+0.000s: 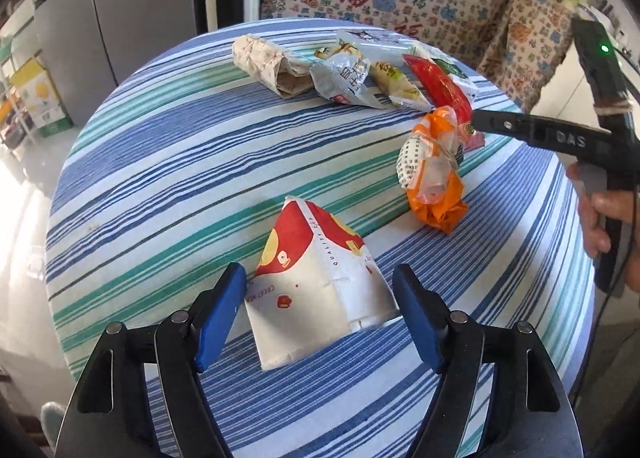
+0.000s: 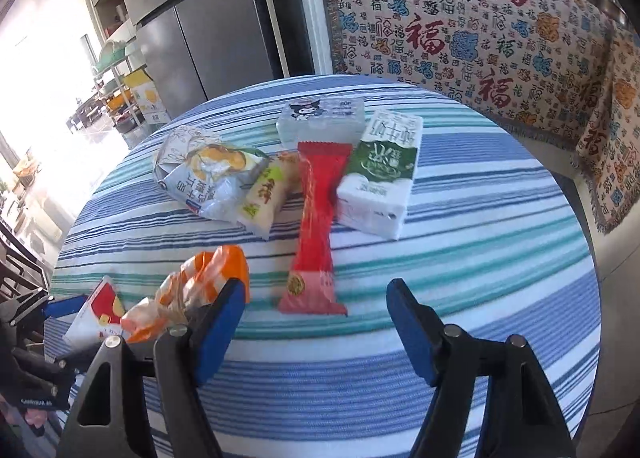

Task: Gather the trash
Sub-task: 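Grasp the white-red paper bag with the left tool while the right tool grasps the red wrapper, then carry the paper bag and red wrapper over the blue wastebasket and release both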

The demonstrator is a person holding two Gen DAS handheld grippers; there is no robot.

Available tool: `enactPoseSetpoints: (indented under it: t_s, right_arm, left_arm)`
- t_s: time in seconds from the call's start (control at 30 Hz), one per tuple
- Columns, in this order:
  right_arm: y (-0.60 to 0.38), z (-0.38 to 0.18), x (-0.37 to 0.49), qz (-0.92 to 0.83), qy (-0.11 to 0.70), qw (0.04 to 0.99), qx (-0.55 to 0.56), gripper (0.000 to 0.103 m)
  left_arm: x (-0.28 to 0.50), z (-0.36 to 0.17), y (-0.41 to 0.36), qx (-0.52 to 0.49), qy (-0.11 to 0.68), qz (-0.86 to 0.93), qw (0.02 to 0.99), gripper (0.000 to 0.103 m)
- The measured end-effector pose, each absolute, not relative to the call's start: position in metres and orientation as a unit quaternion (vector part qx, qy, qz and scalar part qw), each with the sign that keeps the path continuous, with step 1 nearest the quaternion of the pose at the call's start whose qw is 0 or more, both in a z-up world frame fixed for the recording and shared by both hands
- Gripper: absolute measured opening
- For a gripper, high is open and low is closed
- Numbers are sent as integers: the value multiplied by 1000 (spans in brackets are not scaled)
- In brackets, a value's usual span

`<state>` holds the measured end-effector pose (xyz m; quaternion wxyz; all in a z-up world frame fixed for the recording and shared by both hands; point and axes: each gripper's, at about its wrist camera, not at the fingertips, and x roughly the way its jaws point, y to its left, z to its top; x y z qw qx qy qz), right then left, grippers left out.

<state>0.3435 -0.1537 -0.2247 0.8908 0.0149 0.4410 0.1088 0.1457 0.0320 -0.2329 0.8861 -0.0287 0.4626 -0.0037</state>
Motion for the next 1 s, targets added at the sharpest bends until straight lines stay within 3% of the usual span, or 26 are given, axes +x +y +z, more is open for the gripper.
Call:
enactPoseSetpoints:
  t_s: [0.1,0.2,0.27,0.43,0.7,0.77,0.8,0.83,1.0]
  right_arm:
    - [-149,-232,366,108,466,878,20,61]
    - [-151,-242,373,111,488,865,28,20]
    - [-155,-237,362,108,479,871,24,18]
    - [-171,-219,308,114,461,880,23,17]
    - [-193,-242,251,111,532,839,10,21]
    - [-193,-240,251,120,529,840,7,35]
    - [-192,-239,251,122,528,840,8,50]
    - [-192,-237,252,124,529,840,8,58]
    - [-182,-228,257,125,533,837,-11,58]
  left_arm:
    - [137,-226,29,-36,456,-4,889,83]
    - [134,-225,28,-50,452,-3,891,86]
    - [133,-226,26,-50,452,6,891,86]
    - [139,-242,19,-24,466,52,883,87]
    - [133,-244,16,18,468,34,883,86]
    - [130,-242,22,10,470,30,882,86]
    - [130,-240,24,1,470,27,882,86]
    - [129,-238,27,-11,469,21,883,86]
    - [122,-230,32,-42,462,4,886,88]
